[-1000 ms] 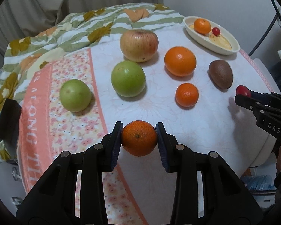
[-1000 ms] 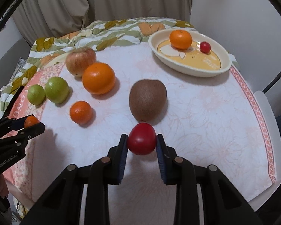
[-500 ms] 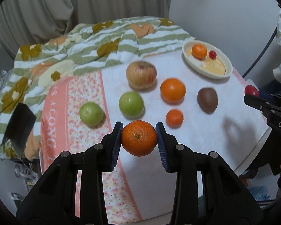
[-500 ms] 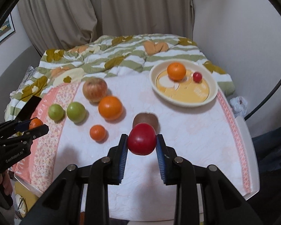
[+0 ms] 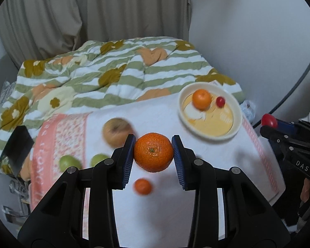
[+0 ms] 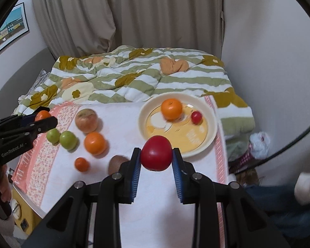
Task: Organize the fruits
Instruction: 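Release the mandarin onto the plate with left tool while right tool carries tomato, then lower the red tomato onto the plate and open the right tool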
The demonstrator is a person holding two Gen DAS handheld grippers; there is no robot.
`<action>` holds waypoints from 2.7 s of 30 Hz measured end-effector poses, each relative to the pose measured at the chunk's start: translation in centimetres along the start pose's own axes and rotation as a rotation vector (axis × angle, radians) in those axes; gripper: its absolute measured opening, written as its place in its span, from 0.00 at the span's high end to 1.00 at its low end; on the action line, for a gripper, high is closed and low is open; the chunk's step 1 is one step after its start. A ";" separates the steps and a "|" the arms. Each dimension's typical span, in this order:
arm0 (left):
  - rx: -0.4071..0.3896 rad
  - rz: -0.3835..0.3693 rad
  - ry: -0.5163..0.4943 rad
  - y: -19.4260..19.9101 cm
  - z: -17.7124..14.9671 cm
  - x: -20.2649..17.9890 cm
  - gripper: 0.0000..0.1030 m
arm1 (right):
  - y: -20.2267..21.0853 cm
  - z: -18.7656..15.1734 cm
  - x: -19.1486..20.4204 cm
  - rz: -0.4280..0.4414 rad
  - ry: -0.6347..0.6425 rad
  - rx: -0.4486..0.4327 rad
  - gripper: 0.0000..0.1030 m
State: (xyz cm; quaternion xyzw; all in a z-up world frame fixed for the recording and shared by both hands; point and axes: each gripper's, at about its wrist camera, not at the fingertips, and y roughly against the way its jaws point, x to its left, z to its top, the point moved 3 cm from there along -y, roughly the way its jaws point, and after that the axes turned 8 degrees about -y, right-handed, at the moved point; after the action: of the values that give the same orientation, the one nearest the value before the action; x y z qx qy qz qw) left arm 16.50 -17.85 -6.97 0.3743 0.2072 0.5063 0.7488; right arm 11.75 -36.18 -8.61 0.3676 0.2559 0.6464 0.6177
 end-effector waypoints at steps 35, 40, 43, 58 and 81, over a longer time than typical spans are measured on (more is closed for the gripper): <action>0.248 -0.074 -0.171 -18.1 4.4 -11.5 0.57 | -8.3 3.4 -12.2 0.001 -0.078 0.094 0.73; 0.248 -0.087 -0.193 -17.7 4.7 -11.4 0.25 | -8.3 3.5 -12.4 -0.006 -0.104 0.087 0.73; 0.221 -0.111 -0.195 -16.7 5.1 -11.2 0.00 | -8.2 3.6 -12.6 -0.013 -0.121 0.079 0.73; 0.205 -0.080 -0.127 -12.9 4.6 -7.9 0.00 | -8.4 4.1 -11.3 0.003 -0.091 0.081 0.73; 0.170 -0.016 -0.011 -10.3 1.3 -3.7 0.00 | -14.2 1.4 -5.9 0.075 0.122 0.177 0.73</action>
State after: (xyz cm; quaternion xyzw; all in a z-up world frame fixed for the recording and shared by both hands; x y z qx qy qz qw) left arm 22.15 -23.88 -14.33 0.4377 0.2482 0.4789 0.7194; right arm 21.29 -40.71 -19.88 0.3900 0.3355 0.6650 0.5415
